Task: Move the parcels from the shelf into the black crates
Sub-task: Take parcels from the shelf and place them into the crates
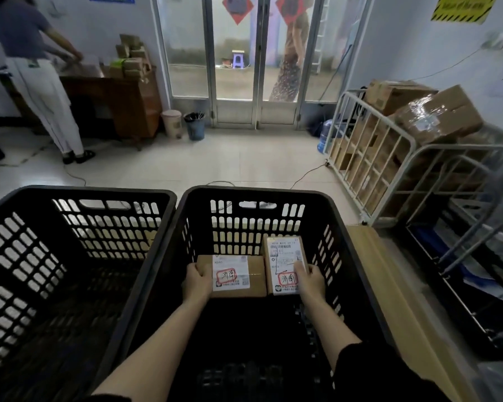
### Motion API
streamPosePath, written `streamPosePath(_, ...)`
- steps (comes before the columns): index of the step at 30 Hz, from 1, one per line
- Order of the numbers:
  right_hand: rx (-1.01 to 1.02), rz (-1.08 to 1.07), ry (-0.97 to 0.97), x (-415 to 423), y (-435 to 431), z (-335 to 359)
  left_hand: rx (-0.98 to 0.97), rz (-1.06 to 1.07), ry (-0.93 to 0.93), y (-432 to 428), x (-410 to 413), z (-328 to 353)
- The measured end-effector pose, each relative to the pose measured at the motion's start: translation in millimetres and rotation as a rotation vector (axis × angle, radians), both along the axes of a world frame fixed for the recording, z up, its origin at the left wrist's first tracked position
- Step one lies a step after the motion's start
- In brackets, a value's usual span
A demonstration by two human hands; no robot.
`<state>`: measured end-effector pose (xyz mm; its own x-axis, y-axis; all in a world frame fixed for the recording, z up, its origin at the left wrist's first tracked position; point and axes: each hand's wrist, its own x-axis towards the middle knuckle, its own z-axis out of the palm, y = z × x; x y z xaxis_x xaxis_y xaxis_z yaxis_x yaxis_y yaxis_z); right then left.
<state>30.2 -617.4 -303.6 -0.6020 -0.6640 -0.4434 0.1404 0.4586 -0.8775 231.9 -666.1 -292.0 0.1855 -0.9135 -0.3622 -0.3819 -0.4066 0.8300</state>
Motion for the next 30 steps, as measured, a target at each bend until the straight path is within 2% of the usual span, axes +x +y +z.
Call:
streamPosePath(7,-0.023,-0.084,-0.094,6,-13,-50,0.023,0.008,-0.048,-27,-2,-37)
streamPosePath(13,-0.020,-0.115,-0.067,2,-31,-64,-0.026,0.000,-0.053,-47,-10,-46)
streamPosePath(23,-0.010,-0.019,0.090,-2,-45,-79,-0.121,0.097,0.005,-63,-18,-54)
streamPosePath(30,-0.015,0.046,0.247,-2,-43,-81,-0.124,0.047,-0.038,-59,-16,-57)
